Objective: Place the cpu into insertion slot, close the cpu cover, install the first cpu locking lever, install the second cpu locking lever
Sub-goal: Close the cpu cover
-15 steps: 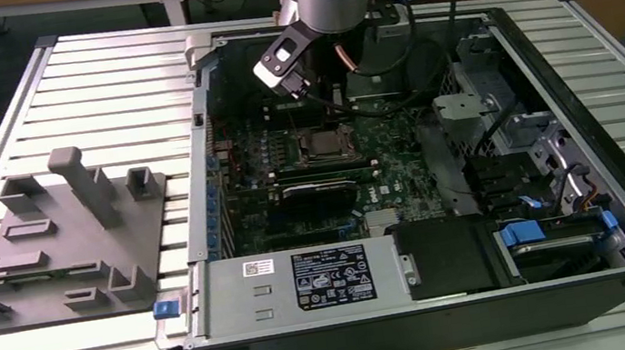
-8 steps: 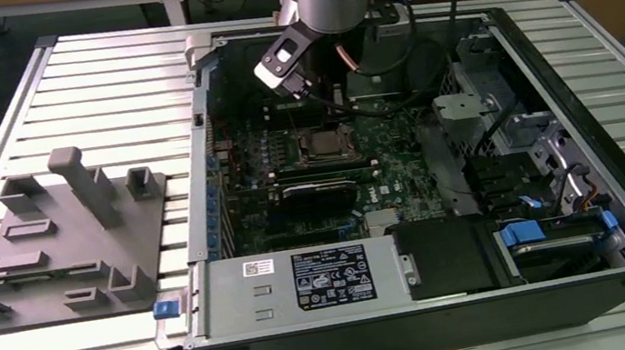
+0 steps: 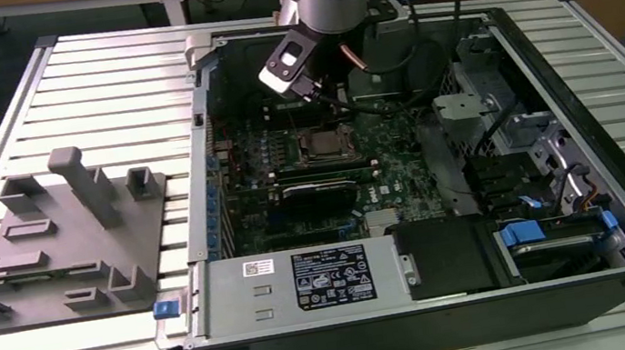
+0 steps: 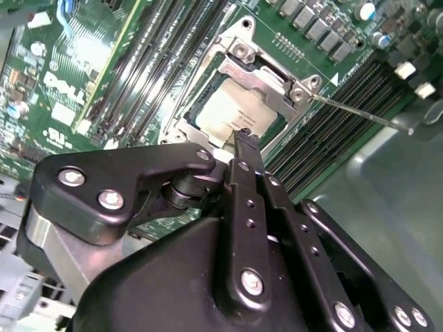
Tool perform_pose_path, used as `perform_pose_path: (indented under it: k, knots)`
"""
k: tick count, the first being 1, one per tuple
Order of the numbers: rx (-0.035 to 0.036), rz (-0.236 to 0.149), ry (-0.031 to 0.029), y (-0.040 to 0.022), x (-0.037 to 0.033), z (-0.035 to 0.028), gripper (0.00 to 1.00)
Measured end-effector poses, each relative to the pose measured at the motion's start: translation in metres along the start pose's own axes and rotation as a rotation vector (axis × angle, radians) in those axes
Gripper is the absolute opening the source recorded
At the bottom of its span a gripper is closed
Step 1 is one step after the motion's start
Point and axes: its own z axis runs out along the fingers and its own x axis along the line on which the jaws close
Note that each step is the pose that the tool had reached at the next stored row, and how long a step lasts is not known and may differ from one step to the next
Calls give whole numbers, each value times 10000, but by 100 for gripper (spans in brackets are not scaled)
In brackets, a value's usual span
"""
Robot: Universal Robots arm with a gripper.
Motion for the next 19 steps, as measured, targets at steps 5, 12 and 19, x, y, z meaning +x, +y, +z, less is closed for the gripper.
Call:
perform_pose_path:
  k: [5,12,19]
  knots:
    - [25,-852,17,0,0,2,11]
    - [50,-1719,36,0,0,4,11]
    - [55,-1942,42,0,0,4,11]
